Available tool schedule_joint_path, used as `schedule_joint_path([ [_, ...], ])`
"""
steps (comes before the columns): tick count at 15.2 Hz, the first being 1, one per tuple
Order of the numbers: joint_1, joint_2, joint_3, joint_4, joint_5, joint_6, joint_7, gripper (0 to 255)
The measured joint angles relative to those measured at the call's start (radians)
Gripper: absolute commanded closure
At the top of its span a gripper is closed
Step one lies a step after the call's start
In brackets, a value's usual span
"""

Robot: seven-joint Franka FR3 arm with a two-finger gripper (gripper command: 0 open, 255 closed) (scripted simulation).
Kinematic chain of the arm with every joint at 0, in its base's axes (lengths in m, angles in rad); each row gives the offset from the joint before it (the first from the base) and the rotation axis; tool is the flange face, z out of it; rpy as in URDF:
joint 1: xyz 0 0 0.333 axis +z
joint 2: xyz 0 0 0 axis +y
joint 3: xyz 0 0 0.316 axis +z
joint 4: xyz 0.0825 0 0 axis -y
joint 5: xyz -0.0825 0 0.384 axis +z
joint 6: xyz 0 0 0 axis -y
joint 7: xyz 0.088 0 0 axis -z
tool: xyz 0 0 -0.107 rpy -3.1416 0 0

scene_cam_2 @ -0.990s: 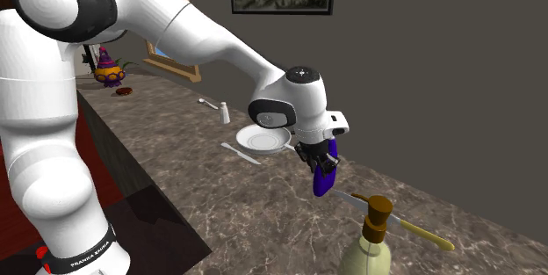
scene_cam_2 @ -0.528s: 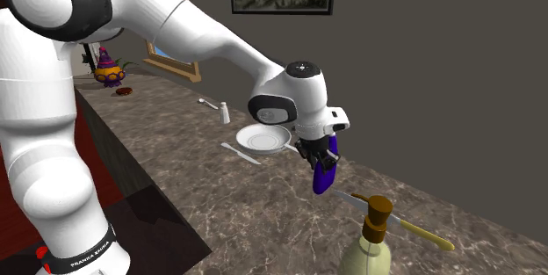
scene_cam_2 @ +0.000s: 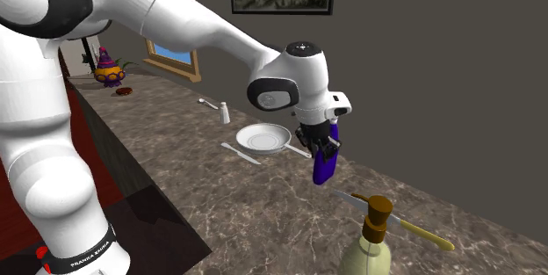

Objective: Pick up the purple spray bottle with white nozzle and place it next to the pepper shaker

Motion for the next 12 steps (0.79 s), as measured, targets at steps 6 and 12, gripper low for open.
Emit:
schedule_joint_path([
  [6, 0.010, -0.052, -0.013, 0.031, -0.078, -0.061, 0.064, 255],
  [12, 0.015, -0.088, -0.016, 0.074, -0.134, -0.124, 0.117, 255],
])
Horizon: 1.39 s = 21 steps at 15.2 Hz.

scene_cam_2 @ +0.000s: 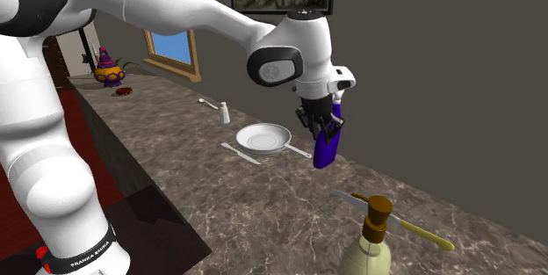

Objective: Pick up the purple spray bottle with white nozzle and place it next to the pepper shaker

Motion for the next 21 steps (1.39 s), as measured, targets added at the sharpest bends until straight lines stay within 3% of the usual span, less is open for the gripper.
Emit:
schedule_joint_path([
  [21, 0.001, -0.076, 0.003, 0.210, -0.113, -0.254, 0.115, 255],
])
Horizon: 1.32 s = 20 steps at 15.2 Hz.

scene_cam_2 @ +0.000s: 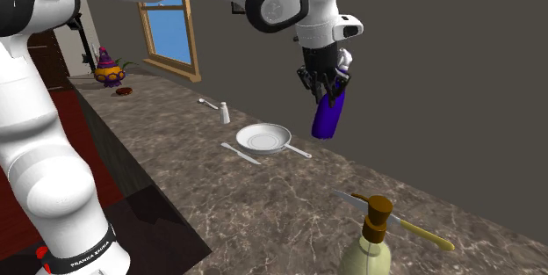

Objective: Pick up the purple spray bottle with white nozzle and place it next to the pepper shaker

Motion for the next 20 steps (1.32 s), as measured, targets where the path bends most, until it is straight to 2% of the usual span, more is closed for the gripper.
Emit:
schedule_joint_path([
  [16, -0.008, 0.036, -0.011, 0.247, 0.009, -0.218, 0.028, 255],
  [20, 0.032, 0.008, 0.033, 0.205, -0.031, -0.182, 0.110, 255],
])
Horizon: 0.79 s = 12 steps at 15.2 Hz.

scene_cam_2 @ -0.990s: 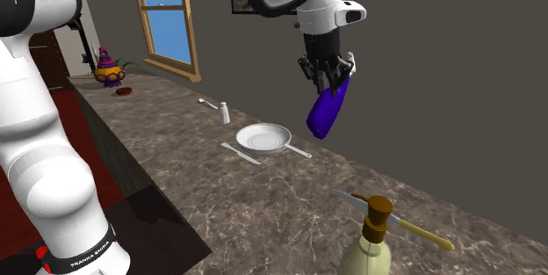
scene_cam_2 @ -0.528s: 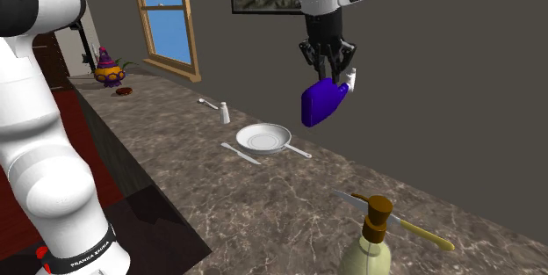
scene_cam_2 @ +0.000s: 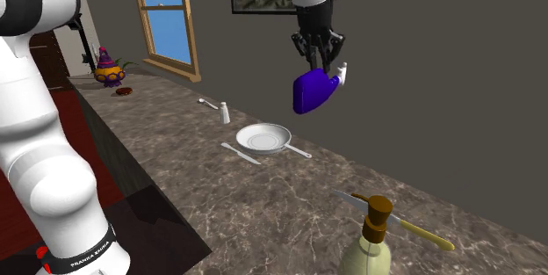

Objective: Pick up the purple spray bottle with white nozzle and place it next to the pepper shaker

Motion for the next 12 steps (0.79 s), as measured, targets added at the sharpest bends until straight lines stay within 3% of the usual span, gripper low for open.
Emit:
schedule_joint_path([
  [12, 0.122, -0.002, 0.151, -0.102, -0.085, 0.139, 0.277, 255],
])
